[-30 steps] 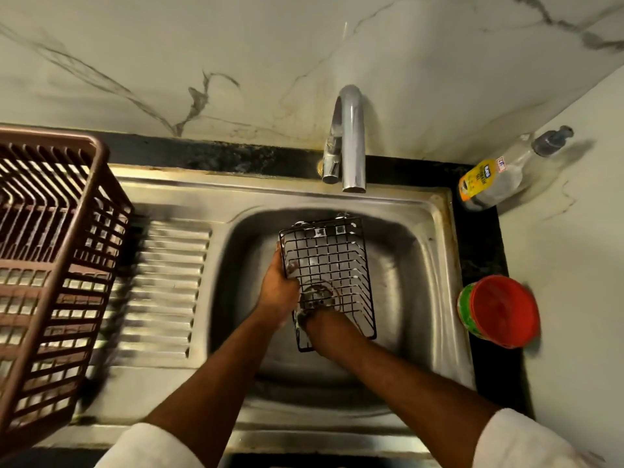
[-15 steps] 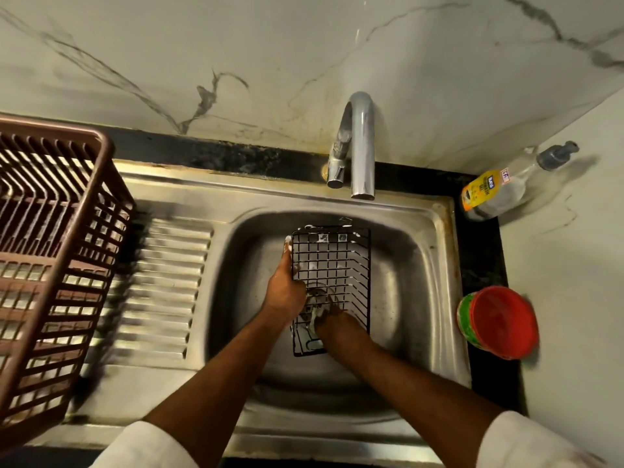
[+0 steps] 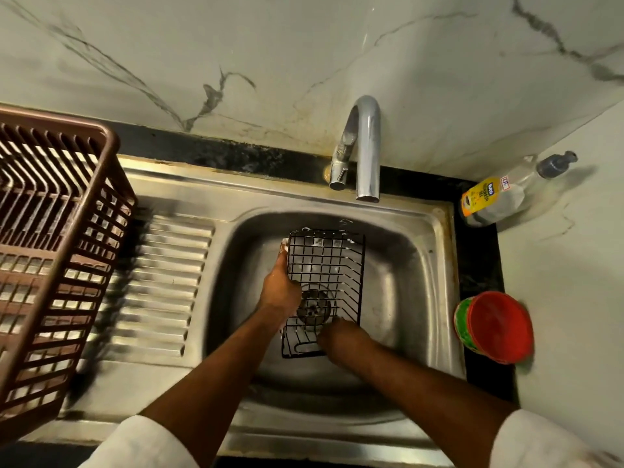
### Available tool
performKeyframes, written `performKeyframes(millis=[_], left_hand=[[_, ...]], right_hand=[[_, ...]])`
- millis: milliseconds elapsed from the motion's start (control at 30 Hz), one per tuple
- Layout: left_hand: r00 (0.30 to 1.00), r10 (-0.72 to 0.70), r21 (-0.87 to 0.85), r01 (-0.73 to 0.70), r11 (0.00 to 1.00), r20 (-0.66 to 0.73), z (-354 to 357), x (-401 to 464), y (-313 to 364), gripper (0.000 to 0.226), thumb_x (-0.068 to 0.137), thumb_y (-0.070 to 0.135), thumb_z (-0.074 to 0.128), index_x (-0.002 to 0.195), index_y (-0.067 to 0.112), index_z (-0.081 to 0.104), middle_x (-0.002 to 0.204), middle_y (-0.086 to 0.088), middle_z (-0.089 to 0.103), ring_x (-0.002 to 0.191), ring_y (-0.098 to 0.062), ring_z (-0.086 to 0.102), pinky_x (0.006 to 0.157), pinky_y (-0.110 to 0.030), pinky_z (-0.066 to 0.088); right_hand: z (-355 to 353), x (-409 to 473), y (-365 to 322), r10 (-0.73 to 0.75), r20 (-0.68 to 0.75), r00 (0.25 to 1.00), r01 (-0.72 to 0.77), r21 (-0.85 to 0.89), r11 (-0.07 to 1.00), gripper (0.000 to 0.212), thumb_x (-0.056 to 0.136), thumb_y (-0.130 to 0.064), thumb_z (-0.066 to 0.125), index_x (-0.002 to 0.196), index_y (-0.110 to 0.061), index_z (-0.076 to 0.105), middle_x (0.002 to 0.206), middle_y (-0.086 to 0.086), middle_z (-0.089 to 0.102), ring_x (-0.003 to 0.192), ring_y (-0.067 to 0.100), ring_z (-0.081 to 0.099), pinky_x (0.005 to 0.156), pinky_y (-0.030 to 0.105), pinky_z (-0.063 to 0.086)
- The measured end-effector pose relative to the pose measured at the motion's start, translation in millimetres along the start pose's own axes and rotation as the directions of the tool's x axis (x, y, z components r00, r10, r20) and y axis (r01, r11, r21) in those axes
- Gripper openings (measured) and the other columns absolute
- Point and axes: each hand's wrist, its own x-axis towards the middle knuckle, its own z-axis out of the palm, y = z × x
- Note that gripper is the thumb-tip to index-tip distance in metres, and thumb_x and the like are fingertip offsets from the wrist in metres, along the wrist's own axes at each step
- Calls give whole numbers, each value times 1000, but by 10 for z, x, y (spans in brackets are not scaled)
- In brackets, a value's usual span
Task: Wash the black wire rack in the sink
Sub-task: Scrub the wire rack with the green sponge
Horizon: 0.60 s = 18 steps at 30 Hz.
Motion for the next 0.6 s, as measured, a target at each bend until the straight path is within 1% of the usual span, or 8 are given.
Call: performKeyframes(millis=[33, 100, 200, 267, 367, 433, 500, 600], left_hand=[[1000, 11, 33, -10, 999, -12, -8, 17, -16, 81, 94, -10, 51, 154, 43, 33, 126, 14, 62, 98, -6, 66, 69, -12, 56], [999, 29, 119, -28, 993, -13, -4, 48, -59, 70, 93, -9, 51, 146, 36, 47, 124, 10, 66, 109, -12, 66, 86, -22, 58], [1000, -1, 244, -6, 970, 28, 5, 44, -35, 66, 91, -14, 47, 144, 26, 48, 126, 6, 63, 109, -19, 64, 93, -35, 59], [999, -12, 317, -1, 948, 37, -4, 66, -2, 68, 92, -11, 47, 150, 23, 41, 129, -3, 63, 111, -22, 63, 96, -39, 58], [999, -15, 413, -4, 911, 42, -8, 96, 81, 73, 96, -7, 47, 160, 18, 23, 137, -13, 59, 121, -28, 61, 100, -38, 54], [999, 11, 435, -28, 900, 42, -21, 134, 107, 70, 98, -1, 48, 160, 19, 22, 136, -13, 60, 120, -28, 61, 99, -39, 54], [998, 37, 458, -53, 888, 43, -52, 186, 120, 64, 99, 4, 49, 157, 20, 28, 131, -13, 63, 114, -28, 63, 96, -41, 56], [996, 56, 461, -85, 884, 75, -92, 241, 105, 50, 100, 10, 52, 147, 19, 40, 118, -8, 65, 99, -21, 65, 89, -39, 59]], right_hand=[[-6, -39, -50, 7, 31, 999, -9, 42, 999, 24, 96, -8, 60, 118, -3, 65, 117, 16, 65, 108, 31, 64, 90, 40, 54], [-68, -58, -50, 16, 7, 1000, -16, 108, 994, 22, 95, -14, 64, 116, -10, 68, 113, 11, 66, 103, 25, 65, 91, 37, 55], [-247, 3, 107, 2, -159, 987, 18, 127, 992, 15, 96, -27, 65, 108, -20, 70, 101, 2, 68, 91, 15, 65, 91, 35, 55], [-390, 78, 229, -11, -275, 961, 28, 54, 998, 16, 95, -22, 64, 110, -21, 71, 102, 1, 70, 95, 16, 65, 93, 35, 54], [-523, 233, 386, -168, -378, 911, 92, -209, 974, 21, 91, -15, 64, 109, -18, 73, 103, 3, 72, 104, 22, 62, 91, 37, 53], [-577, 337, 412, -242, -348, 906, 98, -383, 919, 23, 90, -17, 65, 111, -19, 73, 105, 4, 73, 106, 25, 60, 92, 39, 48], [-540, 415, 414, -272, -274, 923, 109, -491, 864, 22, 93, -19, 62, 113, -19, 73, 109, 6, 71, 113, 27, 57, 96, 41, 45], [-400, 508, 420, -233, -150, 961, 125, -517, 847, 24, 98, -21, 56, 115, -15, 72, 114, 9, 68, 118, 31, 55, 99, 42, 43]])
